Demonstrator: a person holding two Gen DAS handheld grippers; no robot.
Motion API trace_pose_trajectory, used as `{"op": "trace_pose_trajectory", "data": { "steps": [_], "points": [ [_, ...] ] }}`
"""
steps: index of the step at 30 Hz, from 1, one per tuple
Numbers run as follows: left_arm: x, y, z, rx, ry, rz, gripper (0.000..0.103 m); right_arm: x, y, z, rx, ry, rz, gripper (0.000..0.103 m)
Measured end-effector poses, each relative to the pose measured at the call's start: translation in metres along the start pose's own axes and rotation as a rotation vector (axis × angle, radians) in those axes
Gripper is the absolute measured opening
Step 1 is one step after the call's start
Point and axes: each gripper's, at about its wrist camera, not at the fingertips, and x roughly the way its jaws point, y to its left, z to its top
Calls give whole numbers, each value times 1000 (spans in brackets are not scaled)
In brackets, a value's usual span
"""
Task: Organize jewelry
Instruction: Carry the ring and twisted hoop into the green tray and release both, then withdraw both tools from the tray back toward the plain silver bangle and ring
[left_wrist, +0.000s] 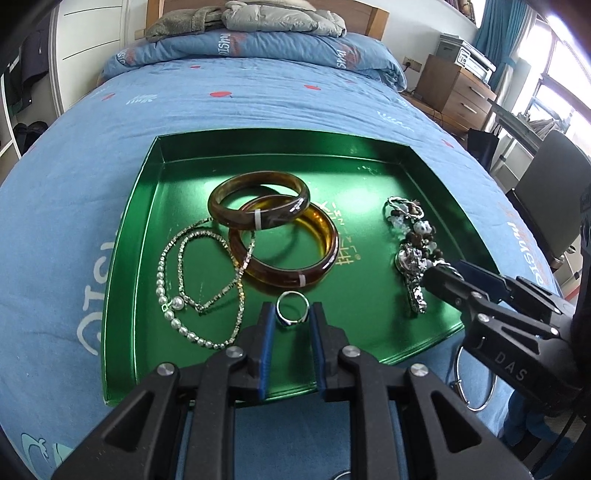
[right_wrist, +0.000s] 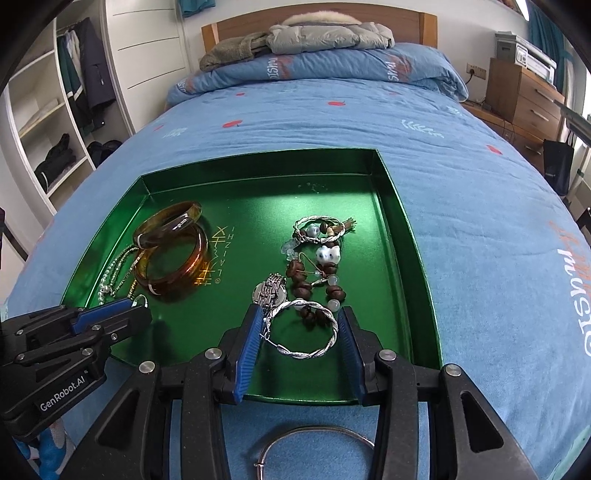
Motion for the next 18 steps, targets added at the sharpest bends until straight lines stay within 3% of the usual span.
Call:
{"op": "trace_pose_trajectory", "data": {
  "steps": [9,18],
  "points": [
    [-13,0,0,7,8,9,20,-16,6,1,-5,-10,8,49],
    [-77,-2,0,18,-84,40,21,-82,21,4,-22,-98,25,53]
  ]
}}
